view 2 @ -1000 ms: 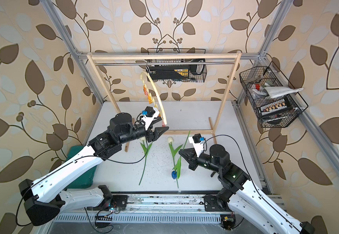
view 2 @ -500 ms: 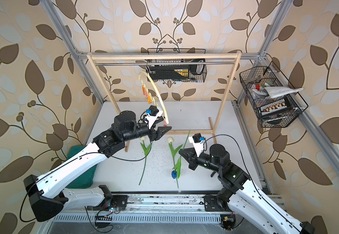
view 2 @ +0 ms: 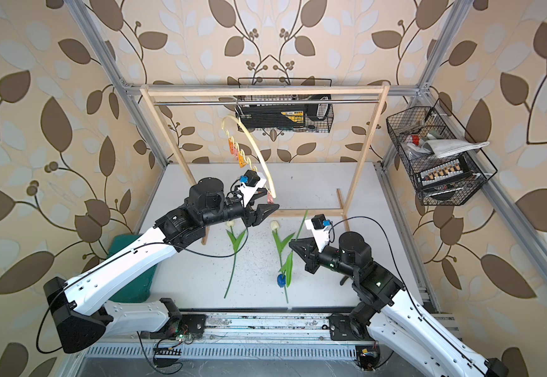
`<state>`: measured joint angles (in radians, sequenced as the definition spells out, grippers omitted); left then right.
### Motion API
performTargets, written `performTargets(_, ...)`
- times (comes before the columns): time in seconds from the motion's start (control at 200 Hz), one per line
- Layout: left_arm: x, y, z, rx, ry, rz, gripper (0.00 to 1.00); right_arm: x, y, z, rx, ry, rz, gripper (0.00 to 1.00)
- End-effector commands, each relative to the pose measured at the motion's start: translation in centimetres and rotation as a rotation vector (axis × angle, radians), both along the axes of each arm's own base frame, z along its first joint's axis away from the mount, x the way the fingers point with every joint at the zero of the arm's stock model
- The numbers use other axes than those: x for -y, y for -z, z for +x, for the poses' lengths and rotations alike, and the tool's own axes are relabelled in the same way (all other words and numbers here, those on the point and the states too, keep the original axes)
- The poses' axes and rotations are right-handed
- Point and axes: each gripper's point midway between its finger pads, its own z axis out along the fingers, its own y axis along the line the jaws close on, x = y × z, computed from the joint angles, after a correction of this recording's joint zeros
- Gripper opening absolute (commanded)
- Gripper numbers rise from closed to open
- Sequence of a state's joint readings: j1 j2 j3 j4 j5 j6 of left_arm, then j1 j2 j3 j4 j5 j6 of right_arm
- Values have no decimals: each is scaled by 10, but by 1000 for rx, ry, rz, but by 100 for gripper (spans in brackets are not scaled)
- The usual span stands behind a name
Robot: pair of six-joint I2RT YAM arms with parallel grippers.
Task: Dry the flowers on a clothes hanger
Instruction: Open the clamp at the hanger.
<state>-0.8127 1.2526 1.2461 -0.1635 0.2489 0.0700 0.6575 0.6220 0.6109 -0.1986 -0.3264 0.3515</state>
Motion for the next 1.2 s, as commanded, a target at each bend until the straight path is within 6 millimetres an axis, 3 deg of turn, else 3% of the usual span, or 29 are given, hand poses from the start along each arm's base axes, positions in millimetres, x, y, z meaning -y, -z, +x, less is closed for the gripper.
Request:
performTargets(0.0, 6, -29, -5, 32, 37, -68, 63, 1, -19, -2, 30, -6, 29, 0)
performTargets(0.56, 9, -35, -2, 18, 31, -72, 45, 3, -22, -4, 36, -7, 37, 0)
performTargets(0.78, 12, -28, -3, -2, 46, -65, 65, 3, -21, -4, 33, -8, 35, 0)
performTargets(1.195, 25, -23, 3, 0, 64, -52, 65, 2, -22, -3, 34, -8, 36, 0)
